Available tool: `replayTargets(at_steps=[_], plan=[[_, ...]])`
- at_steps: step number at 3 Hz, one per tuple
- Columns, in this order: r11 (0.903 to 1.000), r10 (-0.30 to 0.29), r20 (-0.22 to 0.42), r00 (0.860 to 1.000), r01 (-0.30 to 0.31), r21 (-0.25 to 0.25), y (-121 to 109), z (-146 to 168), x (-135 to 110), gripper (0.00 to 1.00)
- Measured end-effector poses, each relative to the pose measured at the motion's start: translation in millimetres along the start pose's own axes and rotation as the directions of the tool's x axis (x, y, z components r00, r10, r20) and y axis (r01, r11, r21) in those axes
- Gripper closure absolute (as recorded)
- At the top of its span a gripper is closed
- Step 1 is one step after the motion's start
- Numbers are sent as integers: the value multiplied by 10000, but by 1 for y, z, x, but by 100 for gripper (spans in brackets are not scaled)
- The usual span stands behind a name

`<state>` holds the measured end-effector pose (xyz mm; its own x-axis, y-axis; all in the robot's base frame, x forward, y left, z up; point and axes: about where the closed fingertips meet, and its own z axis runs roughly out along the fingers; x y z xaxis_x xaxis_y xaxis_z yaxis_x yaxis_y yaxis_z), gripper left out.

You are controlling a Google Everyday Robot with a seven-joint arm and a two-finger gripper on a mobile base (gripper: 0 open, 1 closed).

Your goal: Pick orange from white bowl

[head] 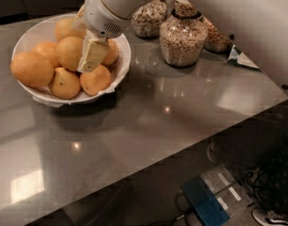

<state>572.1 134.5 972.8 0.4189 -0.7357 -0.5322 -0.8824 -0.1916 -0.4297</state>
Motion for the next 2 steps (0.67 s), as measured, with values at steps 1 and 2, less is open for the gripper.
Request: replayTargets(at_steps=[1,2], plan=[[10000,1,13,10000,-1,0,0,0,0,19],[9999,-87,76,9999,87,73,-11,7,2,24]])
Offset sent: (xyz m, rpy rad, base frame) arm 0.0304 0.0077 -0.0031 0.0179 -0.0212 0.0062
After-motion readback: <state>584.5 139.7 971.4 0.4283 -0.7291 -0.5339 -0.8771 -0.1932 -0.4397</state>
